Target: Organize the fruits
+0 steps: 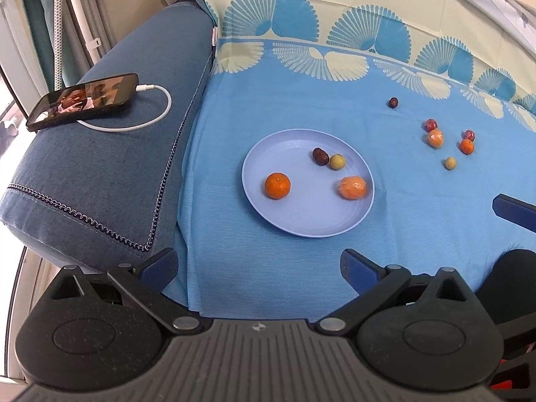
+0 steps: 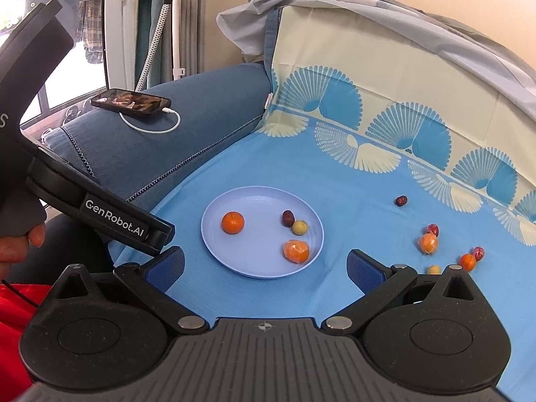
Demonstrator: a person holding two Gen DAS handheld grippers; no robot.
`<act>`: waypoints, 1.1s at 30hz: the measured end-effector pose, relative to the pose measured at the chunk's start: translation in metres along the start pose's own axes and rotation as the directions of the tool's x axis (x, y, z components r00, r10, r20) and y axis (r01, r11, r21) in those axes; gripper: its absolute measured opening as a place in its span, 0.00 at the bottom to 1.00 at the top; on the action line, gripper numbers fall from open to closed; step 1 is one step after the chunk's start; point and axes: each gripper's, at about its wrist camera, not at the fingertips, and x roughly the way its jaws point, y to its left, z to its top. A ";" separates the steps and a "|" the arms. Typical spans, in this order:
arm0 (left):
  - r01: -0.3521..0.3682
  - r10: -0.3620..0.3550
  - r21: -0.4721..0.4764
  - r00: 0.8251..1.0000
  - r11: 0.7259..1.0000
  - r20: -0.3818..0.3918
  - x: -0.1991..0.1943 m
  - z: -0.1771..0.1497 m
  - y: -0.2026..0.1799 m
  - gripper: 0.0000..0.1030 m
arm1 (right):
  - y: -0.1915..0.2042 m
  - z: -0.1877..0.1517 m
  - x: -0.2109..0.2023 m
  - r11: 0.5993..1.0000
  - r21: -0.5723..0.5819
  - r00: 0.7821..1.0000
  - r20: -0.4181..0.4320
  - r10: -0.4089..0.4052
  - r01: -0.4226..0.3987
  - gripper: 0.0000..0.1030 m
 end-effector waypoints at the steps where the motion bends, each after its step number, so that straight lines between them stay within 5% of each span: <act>1: 0.000 0.000 0.001 1.000 1.000 -0.003 0.001 0.000 0.000 1.00 | -0.001 0.000 0.001 1.000 0.003 1.000 -0.002 0.001 -0.001 0.99; 18: -0.013 0.014 0.035 0.999 0.999 -0.033 0.019 0.021 -0.017 1.00 | -0.025 -0.009 0.018 0.994 0.105 0.999 -0.016 -0.033 0.034 0.99; 26: 0.019 -0.015 0.085 0.999 0.996 -0.050 0.041 0.059 -0.058 1.00 | -0.082 -0.026 0.034 0.958 0.244 0.989 -0.044 -0.143 0.149 0.99; 33: 0.088 -0.085 0.130 0.996 0.988 -0.028 0.075 0.108 -0.123 1.00 | -0.155 -0.050 0.057 0.886 0.361 0.957 -0.088 -0.277 0.290 0.99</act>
